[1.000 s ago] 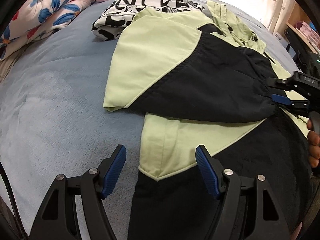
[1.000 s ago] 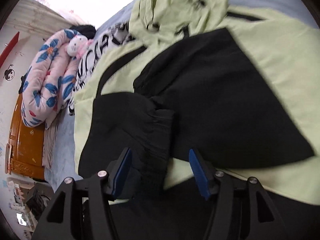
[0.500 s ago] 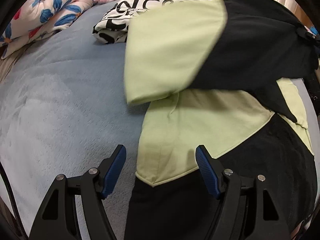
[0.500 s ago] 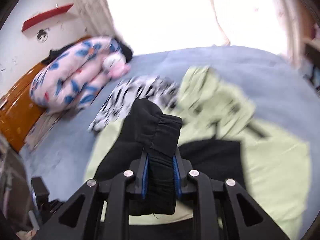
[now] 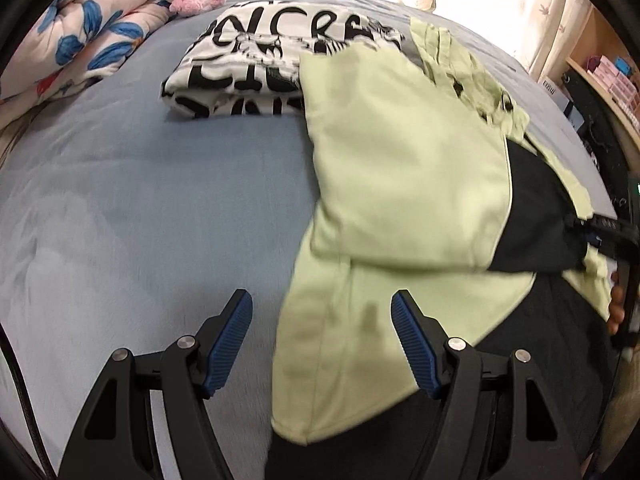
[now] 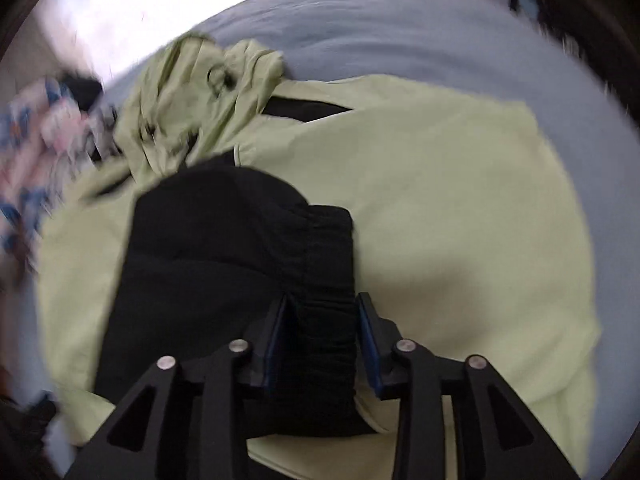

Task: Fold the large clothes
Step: 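Lay the folded side flat and open the right tool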

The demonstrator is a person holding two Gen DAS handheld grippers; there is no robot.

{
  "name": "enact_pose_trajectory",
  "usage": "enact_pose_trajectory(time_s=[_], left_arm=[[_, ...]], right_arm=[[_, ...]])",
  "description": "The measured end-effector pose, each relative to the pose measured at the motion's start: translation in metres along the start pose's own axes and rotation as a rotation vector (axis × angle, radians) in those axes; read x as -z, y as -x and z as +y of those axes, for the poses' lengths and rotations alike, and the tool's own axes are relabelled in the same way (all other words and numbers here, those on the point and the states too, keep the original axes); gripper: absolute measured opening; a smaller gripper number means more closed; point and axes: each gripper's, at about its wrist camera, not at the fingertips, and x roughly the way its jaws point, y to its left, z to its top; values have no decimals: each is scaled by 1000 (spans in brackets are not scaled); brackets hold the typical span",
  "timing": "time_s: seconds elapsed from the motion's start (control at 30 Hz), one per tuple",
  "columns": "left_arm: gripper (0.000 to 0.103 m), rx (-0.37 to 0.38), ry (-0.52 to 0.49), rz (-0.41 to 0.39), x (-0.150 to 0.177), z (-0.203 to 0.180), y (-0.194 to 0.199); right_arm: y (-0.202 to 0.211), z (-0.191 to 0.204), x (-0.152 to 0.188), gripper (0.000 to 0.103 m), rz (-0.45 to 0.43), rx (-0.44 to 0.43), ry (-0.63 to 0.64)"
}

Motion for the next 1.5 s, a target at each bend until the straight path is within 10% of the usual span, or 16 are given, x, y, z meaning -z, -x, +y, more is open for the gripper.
enact_pose_trajectory(time_s=[0.27,0.33,0.57,0.67,0.7,0.8,1.07,1.3,1.5], left_arm=[[70,70,54,5,-72,22,-44],[70,70,55,27,-85,24,-64],[70,-7,90,49,-106,22,-104],[36,-9,100,24,-110,18,-110],[1,5,93,23,-112,15,-110],[0,-51,60,-7,-117,11,-102],[4,-187,44,-129,-121,19,-46],[60,48,-49,-186,-89,-62,-11],[61,75,-124,-150,-65,-134,-58]], right_arm=[[-20,8,-13,54,4,-48,32],[-19,23,-12,27,-10,-9,127],[-10,24,-32,26,-167,155,200],[-36,24,-29,36,-74,192,223],[-35,24,-26,38,-80,190,216],[-22,18,-23,47,-89,127,156],[30,-3,-8,47,-171,83,88],[31,48,16,47,-173,33,201],[3,105,30,47,-135,-60,293]])
